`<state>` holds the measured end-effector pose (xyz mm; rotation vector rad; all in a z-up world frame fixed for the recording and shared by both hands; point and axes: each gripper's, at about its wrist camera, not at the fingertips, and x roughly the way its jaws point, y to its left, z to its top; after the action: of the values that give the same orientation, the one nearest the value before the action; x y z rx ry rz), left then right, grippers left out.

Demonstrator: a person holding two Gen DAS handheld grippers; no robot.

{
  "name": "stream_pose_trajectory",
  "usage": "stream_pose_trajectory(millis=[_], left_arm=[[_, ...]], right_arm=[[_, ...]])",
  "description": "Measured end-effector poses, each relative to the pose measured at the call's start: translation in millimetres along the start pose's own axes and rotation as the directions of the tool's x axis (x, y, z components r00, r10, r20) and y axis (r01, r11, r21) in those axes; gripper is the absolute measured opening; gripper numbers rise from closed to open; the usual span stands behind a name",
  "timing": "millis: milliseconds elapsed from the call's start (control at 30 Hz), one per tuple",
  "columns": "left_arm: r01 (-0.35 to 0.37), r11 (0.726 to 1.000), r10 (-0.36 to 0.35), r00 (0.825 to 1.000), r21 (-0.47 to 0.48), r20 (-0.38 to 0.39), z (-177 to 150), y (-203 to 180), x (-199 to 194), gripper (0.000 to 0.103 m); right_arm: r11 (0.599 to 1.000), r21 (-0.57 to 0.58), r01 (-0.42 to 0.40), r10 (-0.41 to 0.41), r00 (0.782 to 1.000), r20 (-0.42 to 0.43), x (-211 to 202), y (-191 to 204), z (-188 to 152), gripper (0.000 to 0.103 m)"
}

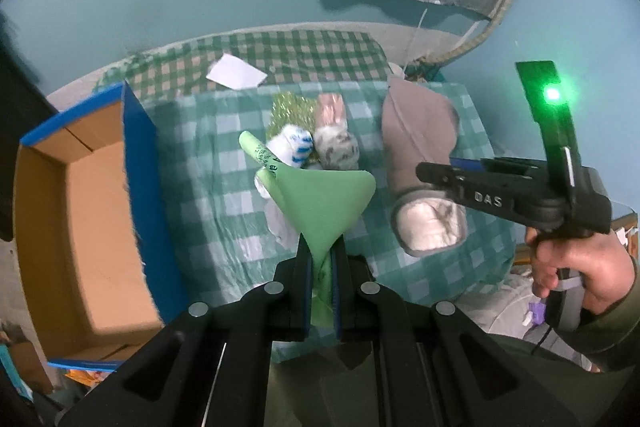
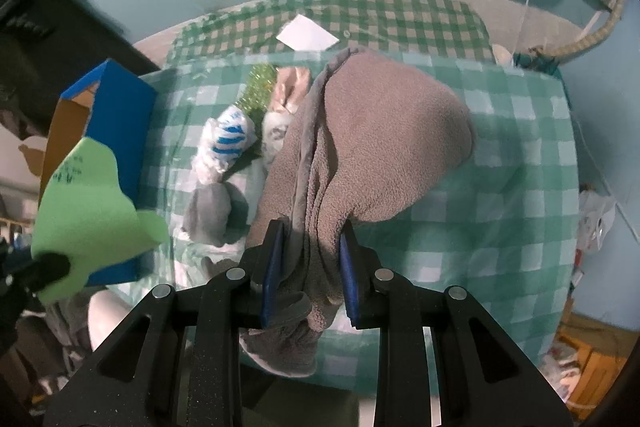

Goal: Organize soft objects
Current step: 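Lift and carry the green bag and grey towel over the cardboard box with both tools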

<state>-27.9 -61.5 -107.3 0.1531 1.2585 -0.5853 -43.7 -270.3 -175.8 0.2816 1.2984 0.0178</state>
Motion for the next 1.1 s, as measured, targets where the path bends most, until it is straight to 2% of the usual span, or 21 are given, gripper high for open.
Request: stream_pose_trajectory(millis=[200,667,1100], left_arm=[[-0.059,0.998,0.059,0.997,-0.006,0.042,7,3,-16,0.008],[-0.14,0.986,0.148,0.984,-0.087,0.096,13,30,-38,0.008],[-0.185,0.962,0.213,0.969,-0.202,0.123,7,77,-58,0.008]], right_arm=[[0.999,-0.049,0.011,-0.009,0.999,0.036,-31,12,8,0.025],[0.988,-0.152,-0.001,0.015,0.995,0.097,-85,49,32,0.025],[0.963,-0.266,-0.047,0.077,0.992,0.103,-93,102,45,0.025]])
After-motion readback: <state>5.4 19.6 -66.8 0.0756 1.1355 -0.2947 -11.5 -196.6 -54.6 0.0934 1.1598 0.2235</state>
